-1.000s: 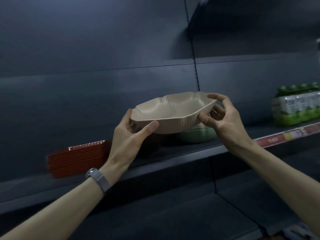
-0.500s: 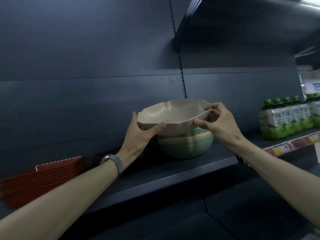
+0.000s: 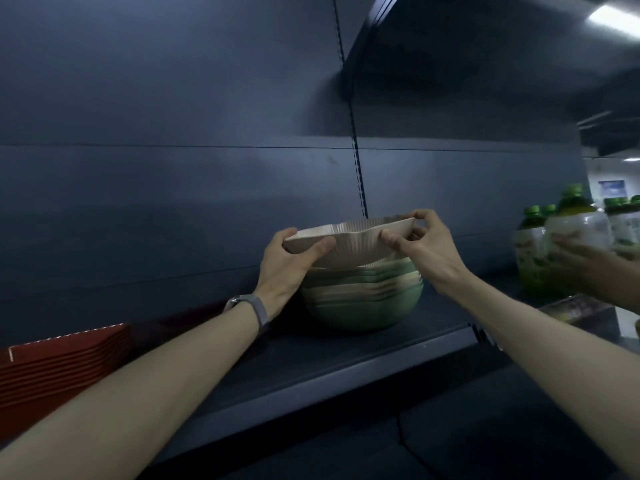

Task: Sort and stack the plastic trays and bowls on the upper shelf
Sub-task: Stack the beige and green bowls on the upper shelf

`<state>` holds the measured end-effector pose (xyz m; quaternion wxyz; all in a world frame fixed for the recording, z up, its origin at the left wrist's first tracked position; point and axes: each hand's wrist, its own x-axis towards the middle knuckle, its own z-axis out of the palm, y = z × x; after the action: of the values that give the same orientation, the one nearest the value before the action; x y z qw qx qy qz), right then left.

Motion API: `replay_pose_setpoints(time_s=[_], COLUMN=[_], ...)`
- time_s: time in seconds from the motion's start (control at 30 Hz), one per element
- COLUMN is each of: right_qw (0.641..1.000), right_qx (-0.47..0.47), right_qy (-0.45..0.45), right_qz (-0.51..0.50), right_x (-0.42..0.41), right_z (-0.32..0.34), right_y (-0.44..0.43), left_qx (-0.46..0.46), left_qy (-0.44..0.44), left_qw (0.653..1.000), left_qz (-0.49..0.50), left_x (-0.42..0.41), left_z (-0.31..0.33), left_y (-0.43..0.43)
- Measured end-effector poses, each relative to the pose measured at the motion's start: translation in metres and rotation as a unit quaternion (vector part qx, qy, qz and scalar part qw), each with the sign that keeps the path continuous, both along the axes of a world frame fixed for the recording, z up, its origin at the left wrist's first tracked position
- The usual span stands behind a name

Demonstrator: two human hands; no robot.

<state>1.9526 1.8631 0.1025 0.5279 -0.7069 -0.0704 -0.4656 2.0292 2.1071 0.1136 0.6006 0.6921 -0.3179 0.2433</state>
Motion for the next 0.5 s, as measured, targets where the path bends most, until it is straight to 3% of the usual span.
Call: replay_pose_setpoints(time_s=[0.23, 0.37, 0.5], right_qw=[0.999, 0.996, 0.995], right_qx=[-0.005, -0.018, -0.017], right_qy=[0.038, 0.061, 0.095], right_qz=[-0.035, -0.057, -0.031], right_x=[0.015, 0.020, 0.027], right_z=[-0.002, -0.007, -0.015], right_y=[-0.014, -0.021, -0.022], left_qx=[0.058, 0.037, 0.041], left_qy=[0.041, 0.088, 0.061], left_qw=[0.997, 0.995, 0.997], left_qz=[-0.010, -0.031, -0.015], left_x=[0.018, 0.023, 0.027], left_z=[-0.006, -0.019, -0.024], left_y=[-0.022, -0.034, -0.035])
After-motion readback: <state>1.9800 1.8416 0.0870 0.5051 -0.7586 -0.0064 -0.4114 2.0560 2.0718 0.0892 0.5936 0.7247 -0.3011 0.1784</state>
